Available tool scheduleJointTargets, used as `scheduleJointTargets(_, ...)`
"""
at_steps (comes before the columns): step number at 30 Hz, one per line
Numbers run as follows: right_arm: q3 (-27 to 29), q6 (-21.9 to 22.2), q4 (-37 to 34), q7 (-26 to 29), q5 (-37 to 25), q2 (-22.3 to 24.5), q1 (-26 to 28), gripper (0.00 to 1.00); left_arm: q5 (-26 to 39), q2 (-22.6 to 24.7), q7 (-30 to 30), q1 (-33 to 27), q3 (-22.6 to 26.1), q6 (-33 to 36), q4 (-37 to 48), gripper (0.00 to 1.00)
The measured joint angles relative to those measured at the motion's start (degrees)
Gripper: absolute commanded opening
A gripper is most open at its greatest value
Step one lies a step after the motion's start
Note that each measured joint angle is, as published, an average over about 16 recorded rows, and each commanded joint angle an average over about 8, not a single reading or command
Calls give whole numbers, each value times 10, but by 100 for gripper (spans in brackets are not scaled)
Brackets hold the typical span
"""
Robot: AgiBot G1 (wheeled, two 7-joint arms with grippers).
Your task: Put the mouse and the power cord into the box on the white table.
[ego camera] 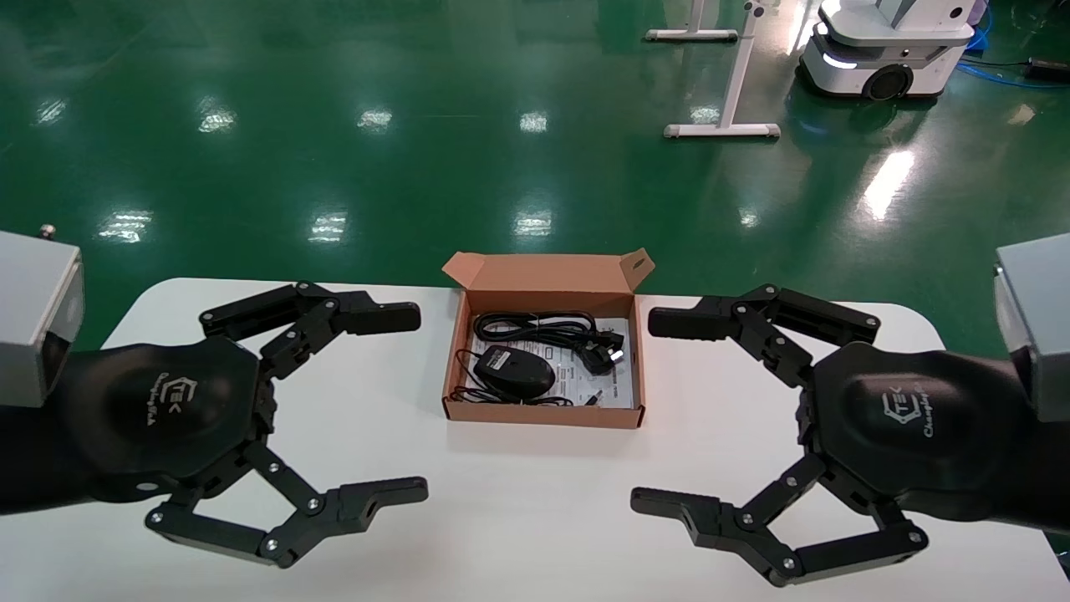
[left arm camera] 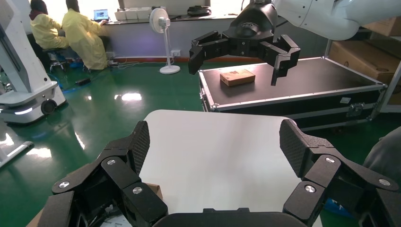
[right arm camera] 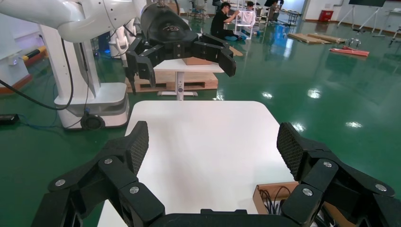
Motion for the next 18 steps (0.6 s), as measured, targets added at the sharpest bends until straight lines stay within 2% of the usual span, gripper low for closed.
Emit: scheduleJointTargets(18,0,0,-1,0,0,0,0,100,0,0,0,0,0,0,0,100)
